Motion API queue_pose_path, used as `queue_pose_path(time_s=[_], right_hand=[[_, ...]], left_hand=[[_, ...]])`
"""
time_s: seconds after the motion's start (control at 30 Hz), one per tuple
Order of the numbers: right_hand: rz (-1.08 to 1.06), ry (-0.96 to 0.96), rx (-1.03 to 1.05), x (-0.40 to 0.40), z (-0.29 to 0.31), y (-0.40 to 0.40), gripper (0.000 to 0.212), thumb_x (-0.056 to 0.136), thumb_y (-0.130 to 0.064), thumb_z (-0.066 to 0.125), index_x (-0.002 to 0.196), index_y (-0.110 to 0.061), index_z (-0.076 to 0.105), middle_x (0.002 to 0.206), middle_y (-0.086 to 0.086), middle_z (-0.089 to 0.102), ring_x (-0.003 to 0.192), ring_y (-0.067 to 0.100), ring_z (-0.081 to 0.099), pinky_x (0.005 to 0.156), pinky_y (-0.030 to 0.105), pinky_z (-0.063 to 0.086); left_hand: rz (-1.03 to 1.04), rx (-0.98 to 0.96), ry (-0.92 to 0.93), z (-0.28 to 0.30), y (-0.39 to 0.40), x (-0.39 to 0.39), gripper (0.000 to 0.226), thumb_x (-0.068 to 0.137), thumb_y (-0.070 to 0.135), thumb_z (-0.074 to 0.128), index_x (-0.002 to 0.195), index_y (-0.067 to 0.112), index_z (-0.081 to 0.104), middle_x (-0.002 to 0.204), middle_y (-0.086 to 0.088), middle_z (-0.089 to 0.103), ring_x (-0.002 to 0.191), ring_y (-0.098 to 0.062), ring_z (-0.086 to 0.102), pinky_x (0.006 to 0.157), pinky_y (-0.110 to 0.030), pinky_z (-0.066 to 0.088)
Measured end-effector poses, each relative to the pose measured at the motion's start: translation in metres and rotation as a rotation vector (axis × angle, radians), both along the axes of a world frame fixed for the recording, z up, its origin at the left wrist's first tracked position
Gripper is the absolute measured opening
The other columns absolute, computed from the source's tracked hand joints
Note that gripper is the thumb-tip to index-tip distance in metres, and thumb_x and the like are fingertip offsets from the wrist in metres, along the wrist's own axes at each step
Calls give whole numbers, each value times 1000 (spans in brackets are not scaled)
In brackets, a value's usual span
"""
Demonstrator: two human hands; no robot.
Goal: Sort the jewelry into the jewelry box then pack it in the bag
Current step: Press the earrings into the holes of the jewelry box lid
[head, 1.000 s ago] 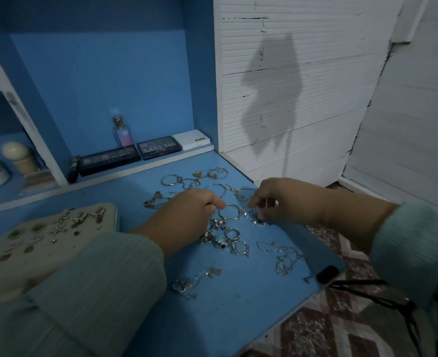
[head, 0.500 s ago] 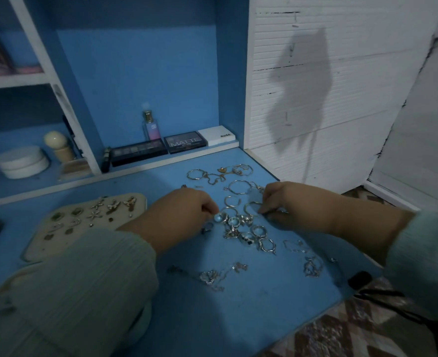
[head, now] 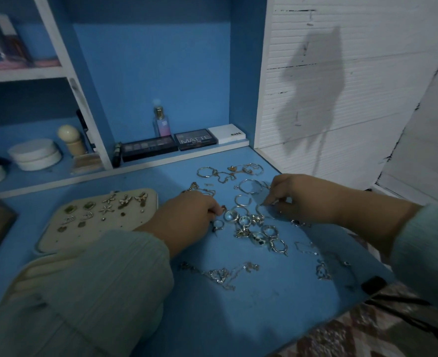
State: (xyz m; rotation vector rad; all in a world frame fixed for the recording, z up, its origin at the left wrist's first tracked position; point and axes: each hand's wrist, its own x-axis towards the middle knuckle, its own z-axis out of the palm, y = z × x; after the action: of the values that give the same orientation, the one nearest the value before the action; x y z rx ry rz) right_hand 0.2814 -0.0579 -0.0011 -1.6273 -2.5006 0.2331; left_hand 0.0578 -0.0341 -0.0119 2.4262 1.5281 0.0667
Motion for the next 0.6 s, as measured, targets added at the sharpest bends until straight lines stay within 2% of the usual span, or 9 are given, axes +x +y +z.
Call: queue_pose_path(time_s=[0.13, 0.23, 0.3, 0.4, 0.47, 0.53, 0.6], right_hand=[[7, -39, -35, -3, -1, 10, 27, 90, -12, 55, 113, -17, 67, 99, -10, 47, 89, 5, 49, 83, 12, 34], [-6, -18, -29, -5, 1, 19, 24, 88, -12, 57, 108, -16, 69, 99, -6, 54, 85, 4, 47, 82, 13, 35], [-53, 16, 10, -6, 4, 27, 25, 88, -12, 57, 110, -14, 68, 106, 0, 58, 86, 6, 48, 82, 15, 36], [-68, 2, 30, -9, 3, 39, 34, 91, -11, 53, 124, -14, 59, 119, 4, 53, 100, 13, 50, 87, 18, 34], [-25, -41, -6, -14, -1, 42, 35, 91, -12, 53, 126, -14, 58, 122, 3, 50, 112, 17, 49, 94, 23, 35], [17, -93, -26, -19, -5, 44, 31, 91, -13, 52, 120, -13, 62, 120, 4, 51, 113, 20, 51, 97, 28, 38], [4, -109, -21, -23, -6, 45, 30, 92, -12, 49, 118, -15, 64, 119, 4, 53, 110, 20, 52, 97, 31, 39]], left_hand=[[-15, 21, -27, -2, 0, -1, 31, 96, 13, 46, 121, 25, 61, 129, 5, 55, 115, -15, 52, 97, -26, 41], [-7, 21, -51, -2, 0, -3, 30, 97, 15, 46, 121, 25, 60, 129, 4, 54, 116, -15, 51, 96, -25, 39], [6, 13, -76, -2, 1, -4, 31, 97, 14, 46, 121, 25, 60, 128, 4, 55, 115, -14, 51, 95, -23, 38], [50, -15, -143, 0, 2, -5, 30, 97, 13, 45, 119, 23, 62, 123, 3, 59, 110, -14, 54, 87, -18, 37], [71, -14, -186, 0, 2, -5, 28, 96, 14, 46, 116, 22, 63, 116, 3, 62, 102, -12, 56, 84, -19, 39], [92, -11, -221, -1, 2, -7, 26, 95, 14, 47, 113, 22, 64, 113, 3, 62, 92, -8, 53, 80, -18, 39], [108, -10, -237, -1, 2, -8, 26, 95, 14, 48, 114, 22, 64, 116, 3, 61, 92, -8, 52, 80, -18, 37]])
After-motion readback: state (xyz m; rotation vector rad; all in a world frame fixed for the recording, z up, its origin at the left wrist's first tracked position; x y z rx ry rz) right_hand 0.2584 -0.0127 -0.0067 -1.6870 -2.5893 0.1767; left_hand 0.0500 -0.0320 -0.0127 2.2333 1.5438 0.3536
